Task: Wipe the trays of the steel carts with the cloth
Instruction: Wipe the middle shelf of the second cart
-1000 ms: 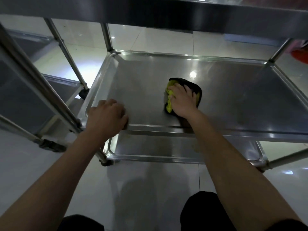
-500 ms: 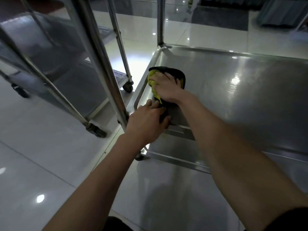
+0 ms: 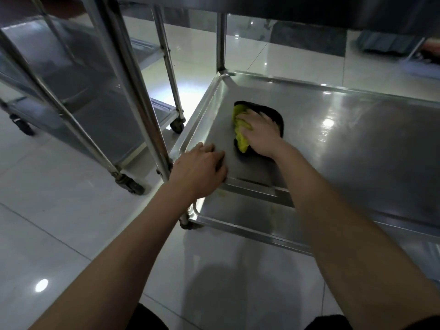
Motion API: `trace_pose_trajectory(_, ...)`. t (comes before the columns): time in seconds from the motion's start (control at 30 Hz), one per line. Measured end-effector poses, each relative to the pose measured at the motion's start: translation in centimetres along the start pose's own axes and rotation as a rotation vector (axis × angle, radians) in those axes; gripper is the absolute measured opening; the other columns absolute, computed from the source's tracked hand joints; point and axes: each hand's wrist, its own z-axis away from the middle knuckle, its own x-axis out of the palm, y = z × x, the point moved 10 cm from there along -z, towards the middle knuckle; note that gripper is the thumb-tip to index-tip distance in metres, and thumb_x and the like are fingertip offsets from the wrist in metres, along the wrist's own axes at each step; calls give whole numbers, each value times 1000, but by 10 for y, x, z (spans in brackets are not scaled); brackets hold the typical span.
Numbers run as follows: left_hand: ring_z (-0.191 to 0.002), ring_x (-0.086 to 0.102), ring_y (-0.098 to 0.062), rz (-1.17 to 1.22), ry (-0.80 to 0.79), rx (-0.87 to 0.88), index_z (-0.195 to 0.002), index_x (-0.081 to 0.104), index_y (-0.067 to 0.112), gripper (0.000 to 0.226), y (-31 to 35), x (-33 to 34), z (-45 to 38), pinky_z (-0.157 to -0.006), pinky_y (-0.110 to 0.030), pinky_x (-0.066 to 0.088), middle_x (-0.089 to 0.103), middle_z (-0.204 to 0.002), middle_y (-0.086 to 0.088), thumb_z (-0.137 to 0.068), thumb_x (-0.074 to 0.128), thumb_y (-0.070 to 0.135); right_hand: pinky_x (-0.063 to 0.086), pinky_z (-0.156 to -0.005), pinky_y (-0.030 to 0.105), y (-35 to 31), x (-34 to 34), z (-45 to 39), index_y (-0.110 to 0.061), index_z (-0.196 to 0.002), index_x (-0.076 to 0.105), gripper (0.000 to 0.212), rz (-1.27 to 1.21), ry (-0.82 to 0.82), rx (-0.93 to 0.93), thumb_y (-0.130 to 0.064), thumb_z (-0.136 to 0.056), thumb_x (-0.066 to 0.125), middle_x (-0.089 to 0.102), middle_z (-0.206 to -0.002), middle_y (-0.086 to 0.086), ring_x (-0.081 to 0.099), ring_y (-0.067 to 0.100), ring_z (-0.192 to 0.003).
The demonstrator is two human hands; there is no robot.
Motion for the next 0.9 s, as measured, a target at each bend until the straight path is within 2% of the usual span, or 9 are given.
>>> trace_pose_trajectory(0.13, -119, 50, -28, -24, -7, -46, -111, 62, 20, 35, 18, -3, -6, -92, -49, 48, 57, -121, -3, -94, 45, 45, 12, -121, 53, 61, -28, 38, -39, -146, 43, 43, 16, 75, 75, -40, -103, 40, 25, -164, -4, 16, 25, -151)
trace_pose_trajectory(0.23, -134, 41, -29, 45, -7, 9, -131, 56, 24, 42, 60, 1, -19, -100, -52, 42, 47, -144, -4, -94, 49, 44, 13, -121, 54, 98, -47, 65, -39, -147, 42, 43, 34, 98, 124, -40, -104, 38, 25, -164, -3, 17, 26, -151)
trace_pose_trajectory(0.3, -139, 37, -27, 71, -10, 79, -137, 52, 27, 46, 97, 3, -29, -103, -51, 40, 42, -151, -3, -94, 51, 43, 13, -121, 54, 121, -59, 82, -39, -147, 43, 43, 35, 116, 160, -39, -103, 39, 25, -163, -3, 17, 26, -151)
trace_pose_trajectory(0.43, -137, 40, -28, 101, -48, 180, -136, 55, 26, 44, 159, 12, -47, -104, -48, 39, 44, -148, -3, -95, 52, 42, 14, -119, 56, 176, -90, 118, -41, -144, 45, 43, 32, 179, 261, -40, -101, 39, 28, -162, -6, 18, 26, -150)
trace_pose_trajectory(0.53, -120, 51, -35, 73, -114, 197, -114, 66, 20, 31, 180, 25, -54, -98, -45, 46, 55, -127, -9, -96, 49, 40, 12, -120, 55, 219, -113, 142, -43, -144, 43, 44, 27, 204, 361, -43, -101, 37, 26, -163, -7, 17, 26, -150)
trace_pose_trajectory(0.6, -111, 54, -35, 58, -127, 204, -103, 66, 19, 28, 184, 33, -55, -96, -46, 47, 58, -117, -9, -96, 49, 40, 13, -120, 55, 232, -120, 148, -43, -145, 43, 46, 44, 201, 373, -46, -99, 35, 26, -163, -8, 18, 26, -150)
trace_pose_trajectory(0.77, -120, 50, -32, 61, -114, 199, -114, 67, 22, 38, 183, 41, -50, -104, -58, 41, 56, -125, -6, -96, 47, 49, 13, -120, 56, 224, -114, 146, -46, -141, 45, 42, 52, 197, 347, -42, -101, 36, 28, -161, -12, 18, 24, -149)
trace_pose_trajectory(0.9, -124, 47, -32, 26, -97, 218, -119, 65, 22, 42, 183, 40, -49, -104, -57, 41, 55, -129, -7, -97, 44, 51, 10, -120, 52, 199, -102, 156, -46, -142, 46, 40, 35, 176, 299, -42, -102, 39, 29, -161, -13, 17, 24, -149)
